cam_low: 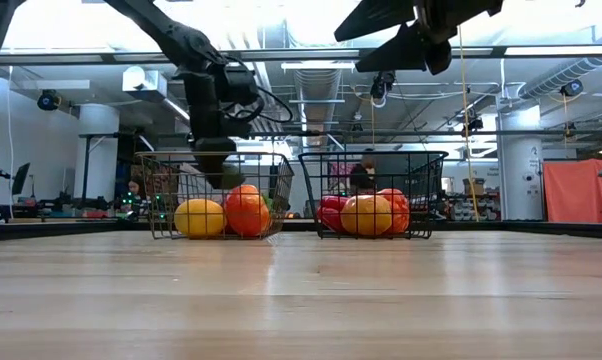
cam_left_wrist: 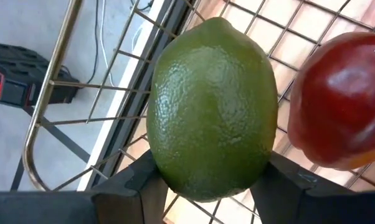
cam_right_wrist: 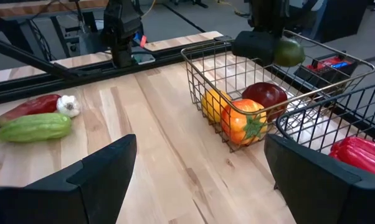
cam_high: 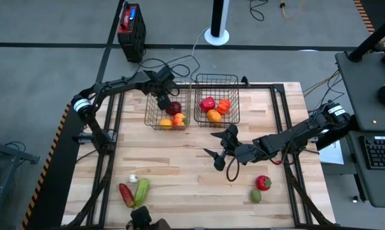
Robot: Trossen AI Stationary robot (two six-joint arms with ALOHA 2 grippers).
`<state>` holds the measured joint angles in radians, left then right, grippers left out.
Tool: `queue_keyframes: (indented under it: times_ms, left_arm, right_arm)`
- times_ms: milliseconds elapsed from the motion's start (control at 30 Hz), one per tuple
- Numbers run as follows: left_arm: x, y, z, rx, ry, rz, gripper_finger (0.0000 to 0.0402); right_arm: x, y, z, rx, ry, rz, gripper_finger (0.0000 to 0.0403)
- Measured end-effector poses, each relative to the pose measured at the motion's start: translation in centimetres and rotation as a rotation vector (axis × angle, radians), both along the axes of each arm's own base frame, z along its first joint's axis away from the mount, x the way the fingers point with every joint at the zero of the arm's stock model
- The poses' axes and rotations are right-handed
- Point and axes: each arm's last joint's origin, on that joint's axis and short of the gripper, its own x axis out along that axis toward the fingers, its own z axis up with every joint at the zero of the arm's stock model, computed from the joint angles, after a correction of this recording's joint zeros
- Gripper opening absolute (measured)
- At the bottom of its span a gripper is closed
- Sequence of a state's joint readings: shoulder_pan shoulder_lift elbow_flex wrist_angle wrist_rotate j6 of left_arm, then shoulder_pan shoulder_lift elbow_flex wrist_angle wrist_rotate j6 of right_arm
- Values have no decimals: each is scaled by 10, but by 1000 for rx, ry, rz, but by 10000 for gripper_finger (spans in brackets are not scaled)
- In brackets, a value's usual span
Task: Sort produce into baskets
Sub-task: Put the top green lime into the silver wire basket
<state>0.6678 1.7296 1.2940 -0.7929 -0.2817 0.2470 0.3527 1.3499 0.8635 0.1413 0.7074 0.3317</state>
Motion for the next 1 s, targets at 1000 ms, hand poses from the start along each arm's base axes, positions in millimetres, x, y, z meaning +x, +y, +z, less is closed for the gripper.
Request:
queue_keyframes:
  times_ms: [1000]
  left_arm:
    - [2, 3, -7, 23, 22, 58, 206]
  right_arm:
    - [0, 0, 0, -3, 4, 1, 345]
